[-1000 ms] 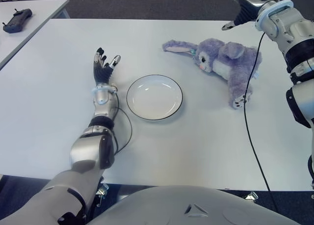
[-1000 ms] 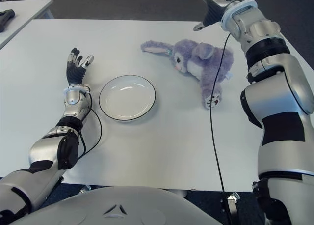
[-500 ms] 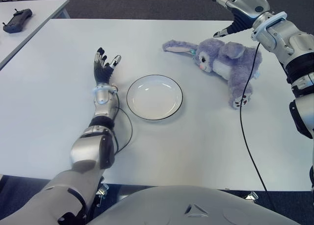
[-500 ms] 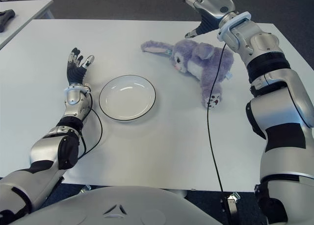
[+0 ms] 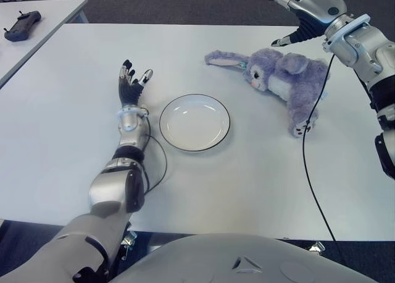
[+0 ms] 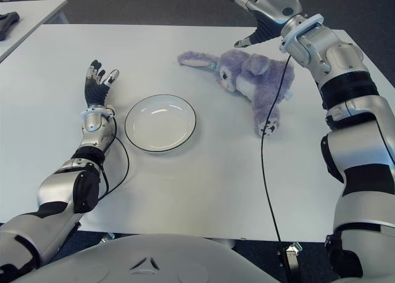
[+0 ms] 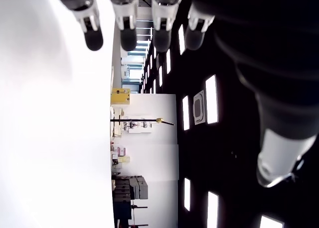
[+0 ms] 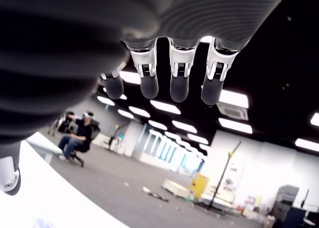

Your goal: Put the doll into the plate.

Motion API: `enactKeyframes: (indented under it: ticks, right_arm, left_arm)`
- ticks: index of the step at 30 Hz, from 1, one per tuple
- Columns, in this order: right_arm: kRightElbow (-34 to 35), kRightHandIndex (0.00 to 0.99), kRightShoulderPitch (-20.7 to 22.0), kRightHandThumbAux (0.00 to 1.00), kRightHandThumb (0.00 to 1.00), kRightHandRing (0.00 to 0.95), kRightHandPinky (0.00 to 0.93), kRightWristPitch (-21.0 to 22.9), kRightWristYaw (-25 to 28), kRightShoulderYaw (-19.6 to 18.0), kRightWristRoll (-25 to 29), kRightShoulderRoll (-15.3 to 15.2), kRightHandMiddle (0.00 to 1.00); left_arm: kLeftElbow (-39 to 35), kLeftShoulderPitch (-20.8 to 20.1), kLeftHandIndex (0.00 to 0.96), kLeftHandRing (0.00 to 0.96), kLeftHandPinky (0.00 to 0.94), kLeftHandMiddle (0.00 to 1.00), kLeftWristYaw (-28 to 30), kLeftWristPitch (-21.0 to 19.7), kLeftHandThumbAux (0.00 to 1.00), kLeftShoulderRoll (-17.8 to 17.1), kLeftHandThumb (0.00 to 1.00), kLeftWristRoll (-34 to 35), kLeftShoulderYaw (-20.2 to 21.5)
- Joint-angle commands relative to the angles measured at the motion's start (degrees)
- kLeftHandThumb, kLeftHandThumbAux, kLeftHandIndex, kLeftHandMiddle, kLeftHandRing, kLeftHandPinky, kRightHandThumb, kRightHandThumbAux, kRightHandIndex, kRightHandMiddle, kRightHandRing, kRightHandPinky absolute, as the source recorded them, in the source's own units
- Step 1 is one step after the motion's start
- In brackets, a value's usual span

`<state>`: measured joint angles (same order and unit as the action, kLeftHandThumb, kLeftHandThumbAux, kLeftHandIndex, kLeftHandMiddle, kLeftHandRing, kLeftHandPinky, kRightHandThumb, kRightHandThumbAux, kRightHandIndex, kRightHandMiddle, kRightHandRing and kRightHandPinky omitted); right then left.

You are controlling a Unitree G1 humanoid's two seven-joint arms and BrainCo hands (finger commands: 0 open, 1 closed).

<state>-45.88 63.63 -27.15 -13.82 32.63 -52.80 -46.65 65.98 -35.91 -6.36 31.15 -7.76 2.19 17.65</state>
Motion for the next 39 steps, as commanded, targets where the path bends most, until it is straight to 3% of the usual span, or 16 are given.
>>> enactKeyframes:
  ticks: [1,12,15,23,27,39]
  right_arm:
    - [3.91,0.052,-5.8,0.449,0.125,0.089,0.186,-2.56,5.25,-1.15,2.4,-1.0,0.059]
    - [6.0,0.05,-10.88,0.455,0.123,0.089,0.17,-2.05,10.24,-2.94,3.84,-0.94,0.041]
    - [6.23,0.059,-11.79,0.457,0.125,0.105,0.217,-1.93,11.12,-3.3,4.19,-0.83,0.048]
    - [7.86,0.047,-15.2,0.482,0.14,0.08,0.159,-1.54,16.36,-4.57,6.85,-0.63,0.023]
    - [8.04,0.043,-18.57,0.492,0.15,0.072,0.171,-0.8,16.69,-4.51,6.55,-0.24,0.016]
    - [2.55,0.039,-22.06,0.514,0.171,0.057,0.175,-0.03,15.61,-3.85,6.01,1.65,0.005]
  left_arm:
    - [9.86,12.35,0.01,0.003,0.012,0.018,0.45,-4.9,0.643,7.48,0.0,0.85,0.26]
    - [9.76,12.44,0.012,0.01,0.011,0.026,0.49,-5.33,0.65,7.5,0.0,1.12,0.52]
    - [9.73,12.57,0.012,0.008,0.007,0.026,0.38,-5.16,0.649,7.44,0.0,0.93,0.35]
    - [9.64,13.13,0.005,0.005,0.007,0.021,0.35,-4.25,0.651,7.31,0.0,0.25,-0.37]
    - [9.61,13.22,0.0,0.001,0.003,0.015,0.56,-4.31,0.645,7.32,0.0,0.48,-0.29]
    - [9.61,13.51,0.0,0.003,0.016,0.018,0.97,-3.99,0.65,7.13,0.0,0.4,-0.59]
